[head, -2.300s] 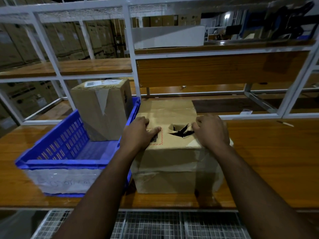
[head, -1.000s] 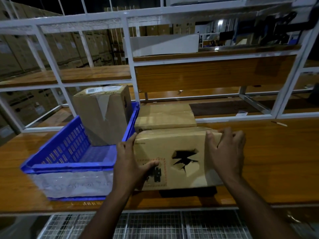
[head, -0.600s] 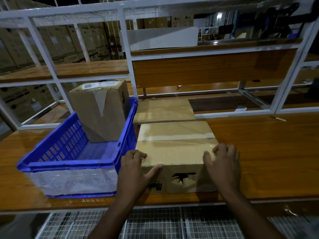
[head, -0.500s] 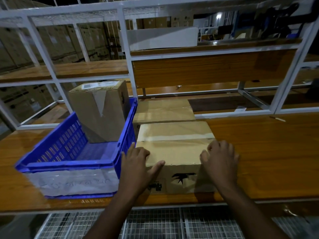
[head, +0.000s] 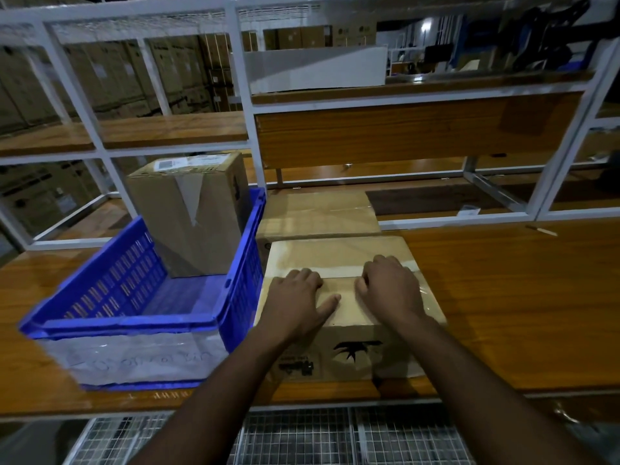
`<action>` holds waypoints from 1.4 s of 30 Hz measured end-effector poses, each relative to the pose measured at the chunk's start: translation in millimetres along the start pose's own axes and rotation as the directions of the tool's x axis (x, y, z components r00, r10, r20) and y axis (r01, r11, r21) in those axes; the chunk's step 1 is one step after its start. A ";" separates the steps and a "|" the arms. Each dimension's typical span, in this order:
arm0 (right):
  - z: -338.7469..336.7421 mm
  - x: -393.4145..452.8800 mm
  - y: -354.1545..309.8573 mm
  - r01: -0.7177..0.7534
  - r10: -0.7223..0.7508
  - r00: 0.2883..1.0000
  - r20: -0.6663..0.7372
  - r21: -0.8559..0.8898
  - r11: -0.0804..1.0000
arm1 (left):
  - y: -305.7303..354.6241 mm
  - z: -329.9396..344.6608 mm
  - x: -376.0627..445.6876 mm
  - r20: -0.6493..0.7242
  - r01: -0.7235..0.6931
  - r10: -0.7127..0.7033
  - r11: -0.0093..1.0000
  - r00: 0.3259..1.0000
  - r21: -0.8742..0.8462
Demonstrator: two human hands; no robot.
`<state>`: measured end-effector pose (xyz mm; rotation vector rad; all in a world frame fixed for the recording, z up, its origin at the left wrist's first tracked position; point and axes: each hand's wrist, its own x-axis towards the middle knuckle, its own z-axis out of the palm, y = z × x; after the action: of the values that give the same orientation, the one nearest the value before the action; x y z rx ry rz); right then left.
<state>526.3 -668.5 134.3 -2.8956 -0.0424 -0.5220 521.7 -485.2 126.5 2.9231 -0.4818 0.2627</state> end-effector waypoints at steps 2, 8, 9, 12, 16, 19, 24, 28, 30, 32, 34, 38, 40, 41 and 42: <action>5.2 4.1 -2.7 0.021 -0.021 1.000 0.004 -0.029 0.999 | -3.0 -3.6 10.7 -0.046 -0.007 0.005 0.999 0.999 -0.044; 15.0 9.3 3.3 0.125 -0.133 0.979 0.156 0.059 0.990 | -8.8 12.1 27.7 -0.076 -0.065 0.059 0.995 0.995 -0.075; 15.2 11.7 3.2 0.139 -0.146 0.970 0.192 0.048 0.989 | -10.3 14.3 28.7 -0.007 -0.078 0.077 0.994 0.997 -0.070; 17.4 15.5 -0.1 0.147 -0.148 0.968 0.204 0.021 0.989 | -15.5 14.9 32.9 0.153 -0.090 0.099 0.994 0.983 -0.069; 19.1 16.9 0.4 0.139 -0.143 0.967 0.210 0.029 0.990 | -15.1 16.6 34.0 0.161 -0.078 0.089 0.994 0.983 -0.075; 23.8 17.3 5.9 0.045 -0.046 0.968 0.247 0.011 0.999 | -19.9 19.4 33.7 0.085 0.049 -0.044 0.997 0.995 -0.066; 24.6 19.4 6.6 -0.118 0.128 0.964 0.232 -0.059 0.991 | -25.5 20.6 34.3 0.043 0.227 -0.225 0.973 0.973 -0.049; 22.3 20.7 11.1 -0.151 0.157 0.959 0.235 -0.045 0.988 | -30.6 20.9 35.4 0.026 0.208 -0.206 0.976 0.978 -0.065; 21.5 23.0 13.1 -0.209 0.221 0.947 0.234 -0.075 0.975 | -31.2 20.7 34.0 0.001 0.214 -0.215 0.972 0.977 -0.093; 23.5 26.1 13.1 -0.236 0.257 0.938 0.232 -0.117 0.965 | -29.8 20.4 33.7 -0.029 0.205 -0.211 0.970 0.977 -0.131; 27.2 28.7 10.5 -0.209 0.237 0.945 0.224 -0.140 0.968 | -29.6 20.2 36.8 -0.010 0.139 -0.141 0.984 0.990 -0.113; 33.2 37.2 2.9 0.082 -0.065 0.961 0.269 -0.052 0.995 | -27.9 21.1 47.6 0.045 0.029 -0.025 0.995 0.999 -0.095; 33.7 42.8 0.1 0.140 -0.123 0.942 0.313 -0.034 0.990 | -25.8 22.0 51.8 -0.058 0.013 -0.018 0.997 0.998 -0.081; 34.4 44.7 -0.4 0.140 -0.120 0.940 0.320 -0.040 0.989 | -24.3 22.1 53.6 -0.106 0.012 -0.017 0.998 0.994 -0.054; 35.6 46.0 -0.7 0.135 -0.112 0.940 0.322 -0.048 0.990 | -23.5 22.8 55.4 -0.139 0.014 -0.018 0.999 0.990 -0.031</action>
<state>581.5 -661.1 117.8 -3.0287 -0.2603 -0.0687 584.4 -484.3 112.2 2.8531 -0.4367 0.4496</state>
